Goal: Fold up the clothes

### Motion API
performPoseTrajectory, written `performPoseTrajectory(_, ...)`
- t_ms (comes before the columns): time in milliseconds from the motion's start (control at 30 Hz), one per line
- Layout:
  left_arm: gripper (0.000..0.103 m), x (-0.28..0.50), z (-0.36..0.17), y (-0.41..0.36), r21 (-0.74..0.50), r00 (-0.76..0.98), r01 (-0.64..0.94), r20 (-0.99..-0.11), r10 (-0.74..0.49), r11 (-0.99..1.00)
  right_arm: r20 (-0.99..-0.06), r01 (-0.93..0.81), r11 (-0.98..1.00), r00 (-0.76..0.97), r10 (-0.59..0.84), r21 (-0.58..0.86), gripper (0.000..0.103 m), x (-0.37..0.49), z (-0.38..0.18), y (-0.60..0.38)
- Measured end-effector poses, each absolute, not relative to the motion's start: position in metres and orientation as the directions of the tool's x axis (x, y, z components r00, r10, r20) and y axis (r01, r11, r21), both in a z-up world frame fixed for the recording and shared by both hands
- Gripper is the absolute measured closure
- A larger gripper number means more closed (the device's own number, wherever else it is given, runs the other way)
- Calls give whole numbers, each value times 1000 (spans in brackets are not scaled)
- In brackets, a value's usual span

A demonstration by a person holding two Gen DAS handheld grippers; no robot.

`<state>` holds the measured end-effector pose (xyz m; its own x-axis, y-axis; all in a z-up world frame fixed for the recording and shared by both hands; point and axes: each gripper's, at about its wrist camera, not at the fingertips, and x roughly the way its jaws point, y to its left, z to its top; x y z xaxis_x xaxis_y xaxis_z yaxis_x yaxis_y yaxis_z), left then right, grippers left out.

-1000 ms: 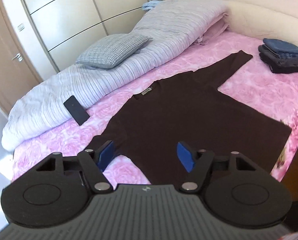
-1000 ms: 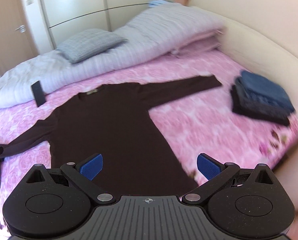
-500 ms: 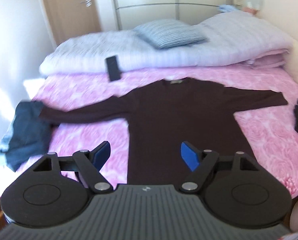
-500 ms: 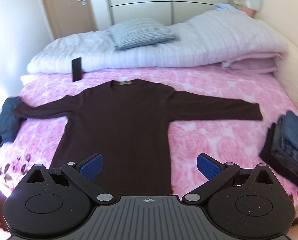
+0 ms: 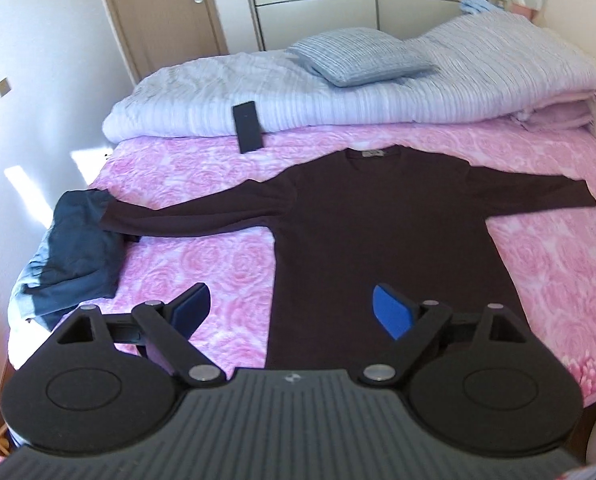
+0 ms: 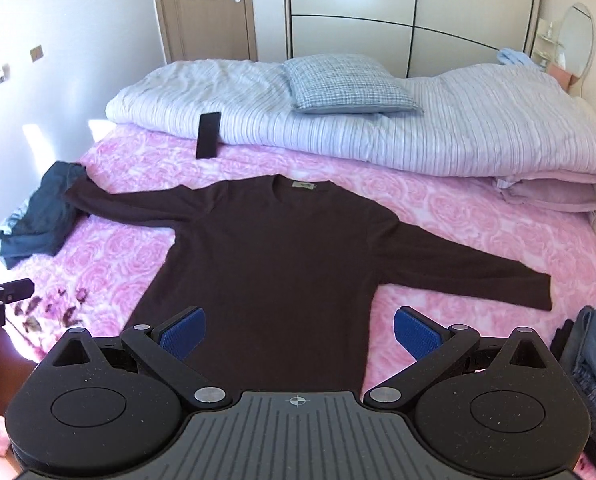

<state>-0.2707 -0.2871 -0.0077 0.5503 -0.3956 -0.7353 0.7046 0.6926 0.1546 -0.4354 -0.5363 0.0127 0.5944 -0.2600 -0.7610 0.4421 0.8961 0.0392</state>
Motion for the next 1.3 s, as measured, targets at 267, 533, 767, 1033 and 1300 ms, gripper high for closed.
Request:
performPoseTrajectory(267,17,-277,-18,-306,143,510,740,-756,-410,658,-795,479,876,552,-253,53,0,-444,3,-540)
performPoseTrajectory(533,17,-275,-21,-314,145,500,752,-761,-414,643,-808,507,859,533,-251,67,0,-448,-2,-544)
performPoseTrajectory(767,17,-274,-23,-313,144,495,751,-768,-407,644,-814,507,859,529,-241,75,0,-446,-5,-545)
performPoseTrajectory(1033,17,-269,-25,-304,151,504,735,-773,-385,661,-816,494,865,533,-222,87,0,-442,-12,-541)
performPoseTrajectory(1300,17,-248,-25,-262,199,565,655,-770,-297,729,-792,418,902,584,-176,108,0,-420,-20,-528)
